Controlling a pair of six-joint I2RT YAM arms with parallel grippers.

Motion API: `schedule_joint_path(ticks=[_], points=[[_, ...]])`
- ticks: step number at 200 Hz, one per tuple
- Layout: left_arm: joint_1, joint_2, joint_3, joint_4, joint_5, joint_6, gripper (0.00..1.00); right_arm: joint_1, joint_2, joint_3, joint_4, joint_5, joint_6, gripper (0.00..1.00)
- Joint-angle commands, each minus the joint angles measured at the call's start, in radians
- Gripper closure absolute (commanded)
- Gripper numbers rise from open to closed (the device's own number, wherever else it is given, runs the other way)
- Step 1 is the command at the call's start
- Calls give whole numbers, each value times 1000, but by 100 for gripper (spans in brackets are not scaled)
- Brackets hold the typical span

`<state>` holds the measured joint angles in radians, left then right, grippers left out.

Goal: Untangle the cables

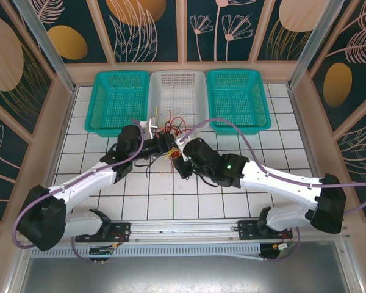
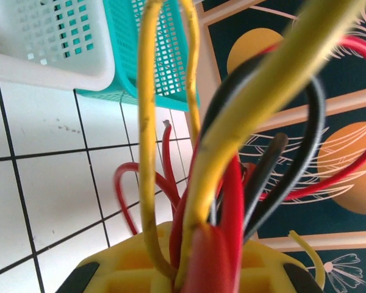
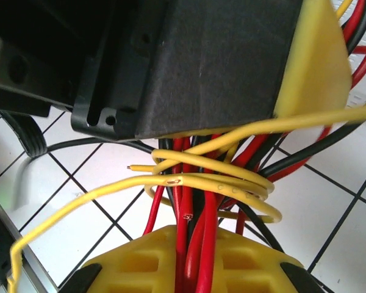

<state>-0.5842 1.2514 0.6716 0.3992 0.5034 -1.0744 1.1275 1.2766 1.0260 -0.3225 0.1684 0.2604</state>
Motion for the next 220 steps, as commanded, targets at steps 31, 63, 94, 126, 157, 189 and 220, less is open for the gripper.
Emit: schedule_joint_path(ticks=[31,63,94,126,157,189,220], points=[[53,-59,81,-139,-220,38,100,-14,-66,56,-24,180,60,50],[55,-165,62,-125,-522,43,100,-16,-135,74,-101,245,165,25],[55,-160,74,-118,-615,22,100,23,-126,119,-78,227,249,30],[55,-150,78,-112,-656,-16,100,92,-29,143,57,142,283,42],[55,-142,116,-213,-711,-69,100,84,138,248,88,-44,324,65],[55,-145,114,-220,-714,-111,100,27,239,307,80,-82,395,73],[56,-137,111,-217,-707,-125,100,12,273,336,58,-58,398,72]])
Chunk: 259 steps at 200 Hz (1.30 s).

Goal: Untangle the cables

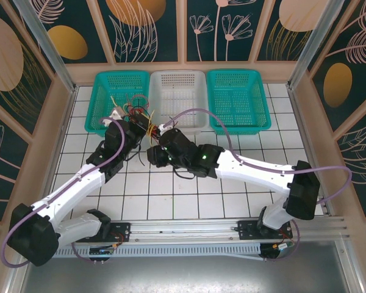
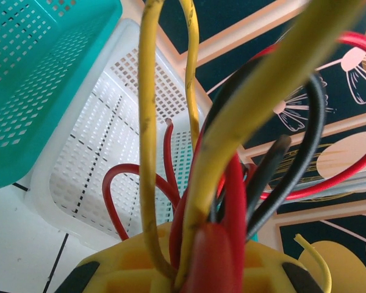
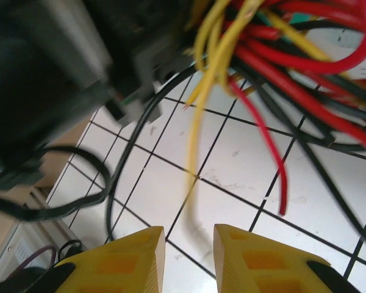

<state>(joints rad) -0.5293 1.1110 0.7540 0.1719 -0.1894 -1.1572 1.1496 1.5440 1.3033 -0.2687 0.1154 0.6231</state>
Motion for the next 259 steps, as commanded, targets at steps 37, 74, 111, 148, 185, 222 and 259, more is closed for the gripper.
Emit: schedule_joint_path(ticks=[37,74,111,148,185,222,259], points=[[0,10,28,13,-16,-42,100,-42,-7,37,4,-10,57,63],[0,11,22,27,-7,-40,100,-53,15,49,-1,-25,53,68],[0,5,16,29,-1,-27,100,-59,27,68,-8,-33,42,78],[0,4,7,34,-2,-18,100,-59,26,71,3,-53,34,90],[0,8,-14,72,37,-1,100,-71,5,50,26,-73,36,100],[0,-9,-70,132,99,85,100,-131,-64,63,-4,-83,19,100],[0,-33,-147,281,256,158,100,-237,-91,160,-133,-132,-41,100]])
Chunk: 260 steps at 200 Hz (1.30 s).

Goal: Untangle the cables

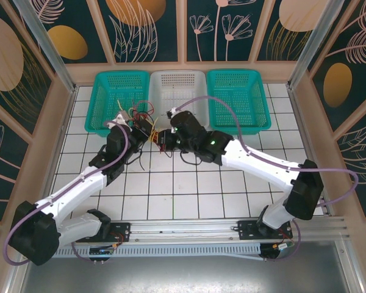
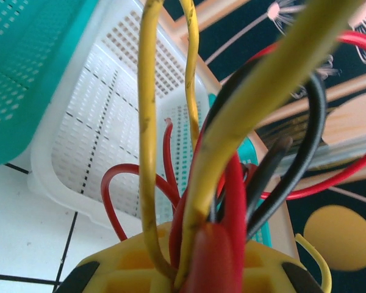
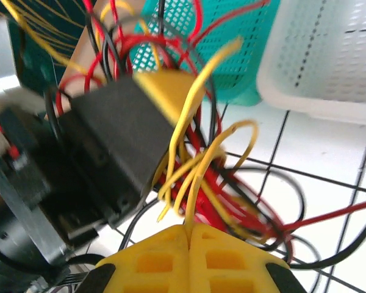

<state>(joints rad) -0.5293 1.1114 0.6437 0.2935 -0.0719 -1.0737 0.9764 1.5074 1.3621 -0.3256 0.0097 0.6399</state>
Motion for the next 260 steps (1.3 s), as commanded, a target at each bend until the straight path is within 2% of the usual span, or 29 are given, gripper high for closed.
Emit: schedule_joint_path(ticks=[1,35,63,93,117,141,169,189,216,238,260], points=[[0,-33,-37,163,144,76,100,-67,-54,105,-81,-29,-61,100],[0,-26,-35,255,374,128,100,-189,-33,202,-239,-77,-189,100],[0,-16,-33,386,564,99,100,-274,-30,171,-247,-78,-266,100],[0,16,-23,579,710,-6,100,-327,-67,22,-82,-176,-277,100],[0,35,-16,737,728,-116,100,-325,-114,-147,132,-319,-249,100],[0,32,15,802,660,-160,100,-281,-152,-289,292,-377,-209,100],[0,12,31,846,441,-166,100,-214,-215,-446,487,-414,-126,100],[0,5,48,788,243,-160,100,-150,-268,-534,593,-373,-72,100],[0,-7,80,609,-20,-176,100,-61,-324,-619,678,-272,-21,100],[1,-10,85,544,-148,-185,100,3,-349,-676,738,-230,20,100],[3,-18,99,477,-239,-175,100,78,-328,-646,672,-219,0,100]])
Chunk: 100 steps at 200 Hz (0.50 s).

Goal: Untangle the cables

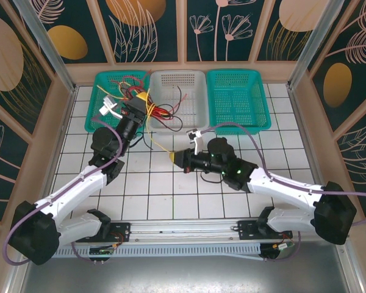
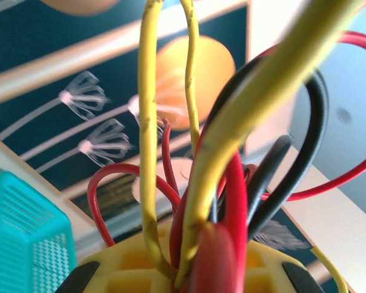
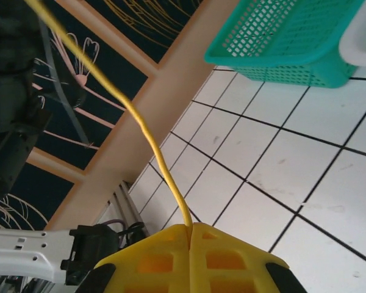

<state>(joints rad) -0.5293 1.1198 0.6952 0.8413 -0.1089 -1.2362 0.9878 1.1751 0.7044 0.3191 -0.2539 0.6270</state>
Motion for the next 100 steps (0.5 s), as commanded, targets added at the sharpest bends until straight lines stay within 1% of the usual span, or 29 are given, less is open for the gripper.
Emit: schedule_joint_path(ticks=[1,24,40,54,71,100], points=[[3,-26,48,-73,-203,-12,100,69,6,15,21,45,11,100],[9,-6,86,-91,-197,31,100,148,50,92,-100,58,-42,100],[10,13,99,-89,-186,58,100,184,70,157,-170,57,-74,100],[11,23,86,-87,-187,83,100,208,67,226,-229,84,-109,100],[13,26,46,-85,-195,111,100,213,34,305,-282,126,-149,100],[27,10,-60,-52,-186,84,100,184,-47,416,-370,236,-229,100]])
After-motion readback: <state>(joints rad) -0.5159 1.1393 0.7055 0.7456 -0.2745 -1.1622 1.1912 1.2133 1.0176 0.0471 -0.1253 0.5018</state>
